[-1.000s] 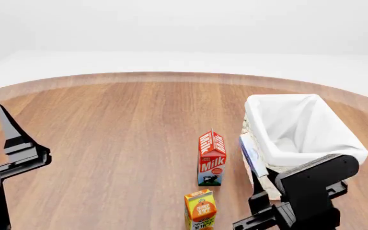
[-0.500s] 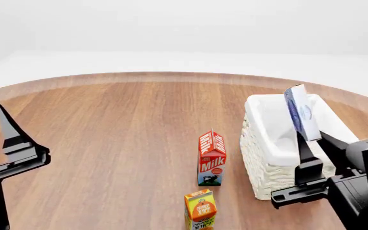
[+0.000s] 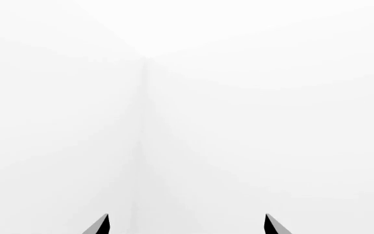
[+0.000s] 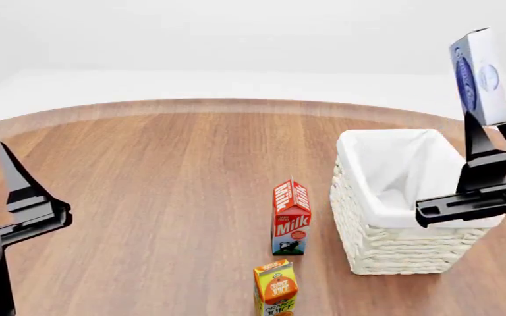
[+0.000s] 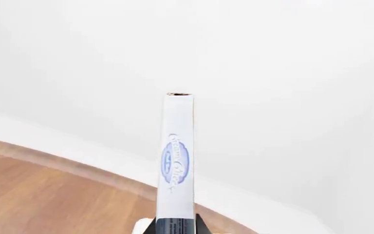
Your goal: Pick up the cream cheese box and the butter, and put them in the basket.
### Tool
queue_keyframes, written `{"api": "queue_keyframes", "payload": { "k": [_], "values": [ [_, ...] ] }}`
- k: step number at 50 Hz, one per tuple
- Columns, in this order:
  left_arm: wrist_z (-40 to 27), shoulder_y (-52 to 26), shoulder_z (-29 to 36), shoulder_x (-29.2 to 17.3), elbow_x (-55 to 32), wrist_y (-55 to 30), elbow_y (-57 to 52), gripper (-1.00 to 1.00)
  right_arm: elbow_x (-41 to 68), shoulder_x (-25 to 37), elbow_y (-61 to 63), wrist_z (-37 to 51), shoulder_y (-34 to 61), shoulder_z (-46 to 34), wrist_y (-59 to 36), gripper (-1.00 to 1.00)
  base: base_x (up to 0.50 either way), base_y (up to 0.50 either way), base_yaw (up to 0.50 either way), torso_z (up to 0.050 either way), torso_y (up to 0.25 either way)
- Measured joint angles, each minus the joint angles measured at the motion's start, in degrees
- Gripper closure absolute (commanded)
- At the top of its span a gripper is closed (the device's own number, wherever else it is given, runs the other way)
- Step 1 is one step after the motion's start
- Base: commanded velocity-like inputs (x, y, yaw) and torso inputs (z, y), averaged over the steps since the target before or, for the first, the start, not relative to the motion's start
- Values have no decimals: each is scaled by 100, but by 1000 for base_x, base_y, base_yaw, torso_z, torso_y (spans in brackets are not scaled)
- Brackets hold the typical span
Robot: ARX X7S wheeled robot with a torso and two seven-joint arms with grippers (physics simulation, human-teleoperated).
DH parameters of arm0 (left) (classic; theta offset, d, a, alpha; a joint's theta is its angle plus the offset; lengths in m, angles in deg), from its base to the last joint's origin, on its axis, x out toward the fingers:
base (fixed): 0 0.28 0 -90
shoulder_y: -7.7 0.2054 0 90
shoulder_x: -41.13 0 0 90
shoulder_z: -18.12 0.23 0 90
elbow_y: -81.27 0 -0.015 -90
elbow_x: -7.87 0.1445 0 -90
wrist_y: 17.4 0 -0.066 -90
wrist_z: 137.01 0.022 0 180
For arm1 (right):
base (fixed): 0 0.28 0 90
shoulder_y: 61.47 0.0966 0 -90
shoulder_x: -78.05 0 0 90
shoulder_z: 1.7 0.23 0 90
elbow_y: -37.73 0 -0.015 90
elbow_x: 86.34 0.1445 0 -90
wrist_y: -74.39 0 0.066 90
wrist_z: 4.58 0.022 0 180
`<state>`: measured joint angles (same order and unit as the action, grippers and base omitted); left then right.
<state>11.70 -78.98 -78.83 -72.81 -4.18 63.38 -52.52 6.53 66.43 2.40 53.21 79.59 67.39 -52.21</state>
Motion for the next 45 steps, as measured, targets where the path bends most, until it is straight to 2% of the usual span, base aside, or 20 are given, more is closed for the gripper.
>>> {"api": "queue_keyframes", "payload": {
  "k": [11, 20, 32, 45],
  "values": [
    [-9, -19, 30, -15, -1, -14, 10, -100, 193, -690, -877, -357, 1690, -234, -1154, 100, 0, 0, 0, 0, 0],
    [-16, -33, 62, -26, 7, -19, 27, -100, 39, -1256, -1734, -733, 2606, -519, -1798, 100, 0, 0, 0, 0, 1],
    [-23, -50, 96, -39, 11, -21, 55, -100, -606, -1952, -2808, -1482, 3366, -1012, -2321, 100, 0, 0, 0, 0, 1],
    [-31, -43, 104, -48, 0, 3, 93, -100, -1461, -2526, -3866, -2208, 3803, -1535, -2474, 100, 0, 0, 0, 0, 0]
  ]
}}
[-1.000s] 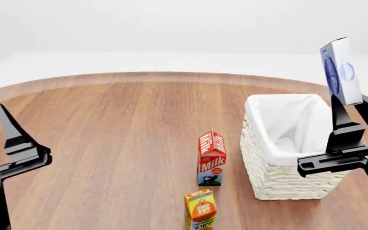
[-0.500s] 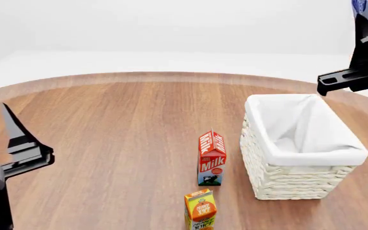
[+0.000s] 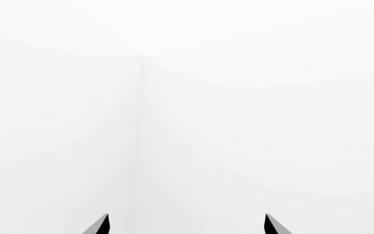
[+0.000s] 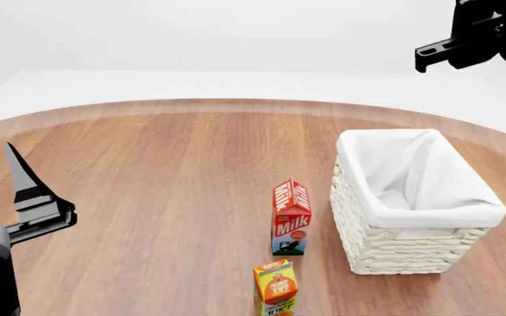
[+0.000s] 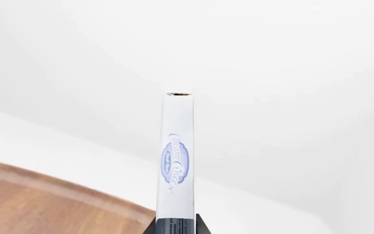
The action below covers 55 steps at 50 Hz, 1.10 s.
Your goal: Pick up the cream cheese box and the butter, and put them in the basket.
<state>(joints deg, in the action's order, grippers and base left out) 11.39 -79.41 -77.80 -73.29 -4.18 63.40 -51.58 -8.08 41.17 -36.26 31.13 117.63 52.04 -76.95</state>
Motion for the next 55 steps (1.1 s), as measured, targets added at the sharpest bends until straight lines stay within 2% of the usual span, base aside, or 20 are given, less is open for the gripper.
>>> {"api": "queue_keyframes", "payload": {
  "k": [21, 35, 55],
  "values": [
    [-13, -3, 16, -22, -28, 10, 38, -100, -930, -552, -1337, -682, 134, -580, 147, 100, 0, 0, 0, 0, 1],
    [-26, -3, 37, -34, -33, 11, 48, -100, -1161, -780, -2175, -1041, -91, -746, 385, 100, 0, 0, 0, 0, 1],
    [-54, -12, 62, -55, -37, -6, 39, -100, -1240, -926, -2964, -1113, -706, -769, 735, 100, 0, 0, 0, 0, 1]
  ]
}}
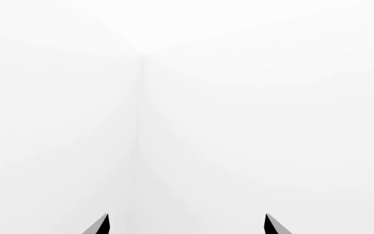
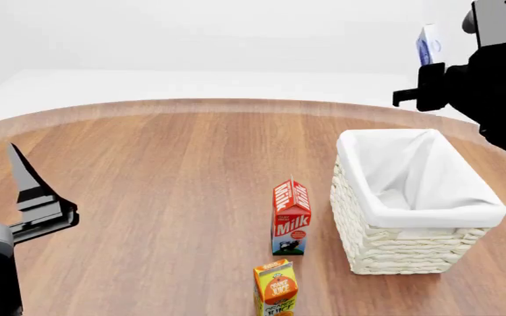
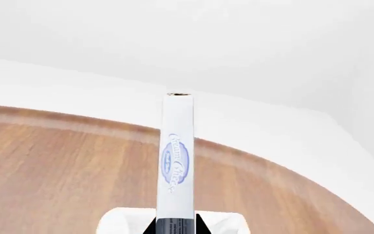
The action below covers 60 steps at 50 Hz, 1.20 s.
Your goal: Pick up the cream cheese box and the butter, and put them in the basket.
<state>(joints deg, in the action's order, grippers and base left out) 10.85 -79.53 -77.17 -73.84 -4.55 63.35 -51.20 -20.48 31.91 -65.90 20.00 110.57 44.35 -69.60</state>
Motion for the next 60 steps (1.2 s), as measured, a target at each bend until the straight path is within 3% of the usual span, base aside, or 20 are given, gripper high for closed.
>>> {"api": "queue_keyframes", "payload": {
  "k": [24, 60],
  "values": [
    [-23, -11, 32, -25, -4, -3, 20, -100, -51, -57, -260, -99, -793, -127, 357, 100, 0, 0, 0, 0, 1],
    [-58, -45, 104, -75, -16, -78, -33, -100, 84, 505, 173, -384, -1432, -266, 296, 100, 0, 0, 0, 0, 1]
  ]
}}
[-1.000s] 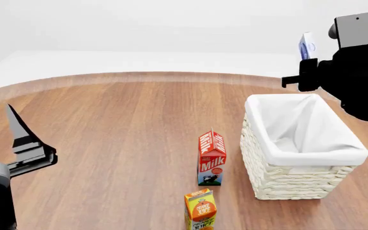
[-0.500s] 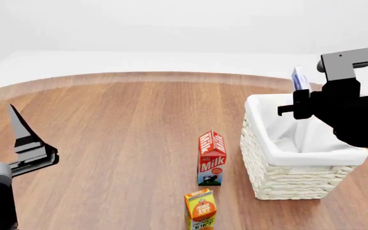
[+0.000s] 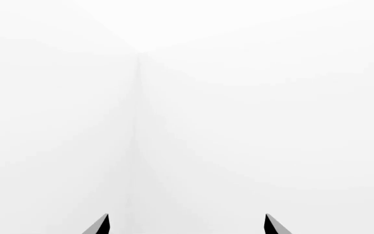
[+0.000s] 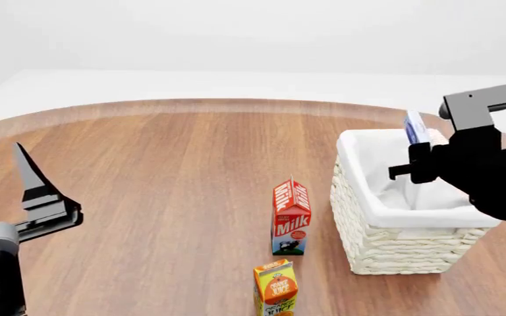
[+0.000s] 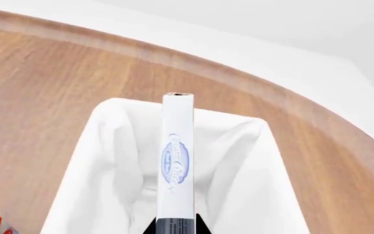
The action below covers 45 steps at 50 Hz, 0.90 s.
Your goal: Pick up the cream cheese box and the butter, and put them in the basket.
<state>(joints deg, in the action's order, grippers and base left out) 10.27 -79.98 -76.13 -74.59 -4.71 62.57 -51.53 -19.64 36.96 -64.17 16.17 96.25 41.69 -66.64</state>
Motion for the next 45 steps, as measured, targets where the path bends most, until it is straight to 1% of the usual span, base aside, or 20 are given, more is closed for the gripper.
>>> {"api": "queue_keyframes", "payload": {
  "k": [19, 20, 45],
  "values": [
    [-19, -24, 40, -22, 9, -18, -3, -100, 93, 297, 194, -77, -92, -2, -122, 100, 0, 0, 0, 0, 1],
    [-20, -25, 42, -23, 9, -20, -4, -100, 97, 308, 203, -77, -95, -1, -127, -100, 0, 0, 0, 0, 0],
    [-45, -29, 83, -45, 19, -23, -13, -100, -39, 447, 487, -187, -56, -5, -167, -100, 0, 0, 0, 0, 0]
  ]
}}
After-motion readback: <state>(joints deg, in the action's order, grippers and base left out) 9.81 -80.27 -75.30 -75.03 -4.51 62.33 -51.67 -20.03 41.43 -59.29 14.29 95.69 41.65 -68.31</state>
